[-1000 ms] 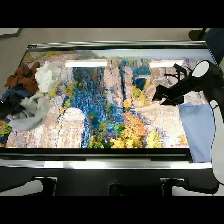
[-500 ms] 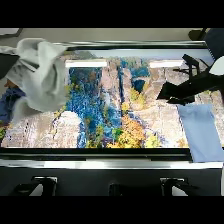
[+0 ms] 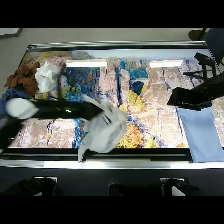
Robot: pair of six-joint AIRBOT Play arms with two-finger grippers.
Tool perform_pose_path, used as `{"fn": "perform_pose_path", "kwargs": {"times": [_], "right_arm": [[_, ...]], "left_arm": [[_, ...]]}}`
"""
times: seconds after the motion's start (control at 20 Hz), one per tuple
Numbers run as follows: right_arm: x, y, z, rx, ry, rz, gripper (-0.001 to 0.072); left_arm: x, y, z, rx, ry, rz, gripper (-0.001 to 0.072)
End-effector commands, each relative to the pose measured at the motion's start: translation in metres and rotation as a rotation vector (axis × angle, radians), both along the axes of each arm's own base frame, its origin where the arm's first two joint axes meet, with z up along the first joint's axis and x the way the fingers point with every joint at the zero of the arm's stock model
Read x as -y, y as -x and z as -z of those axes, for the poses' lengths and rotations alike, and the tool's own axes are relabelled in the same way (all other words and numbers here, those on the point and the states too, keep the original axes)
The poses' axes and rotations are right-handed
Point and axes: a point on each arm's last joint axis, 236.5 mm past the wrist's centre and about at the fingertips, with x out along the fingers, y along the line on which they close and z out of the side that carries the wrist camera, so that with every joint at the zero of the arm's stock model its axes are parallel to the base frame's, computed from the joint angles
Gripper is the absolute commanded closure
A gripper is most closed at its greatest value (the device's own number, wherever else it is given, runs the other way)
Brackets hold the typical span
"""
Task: Fold the shirts.
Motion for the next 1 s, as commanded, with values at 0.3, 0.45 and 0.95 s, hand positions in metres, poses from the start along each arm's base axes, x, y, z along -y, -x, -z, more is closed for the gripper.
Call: {"fn": "perform_pose_path", "kwargs": {"times": [0.3,0.45,0.95], "right_arm": [[0.02,-0.013,0.004,0.032,0.075,0.04,0.0166],[0.019,-0.014,0.043,-0.051,0.072,0.03,0.0165],[-0.029,0.071,0.206,-0.46,-0.14,0.009,0.0164]], "left_arm": [[0.013,0.026,0.113,-0.241,-0.346,0.26,-0.0013],[-0.089,-0.03,0.089,-0.171,-0.479,0.024,-0.0013],[-0.215,0.058,0.188,-0.569,-0.613,-0.202,-0.0013]]}}
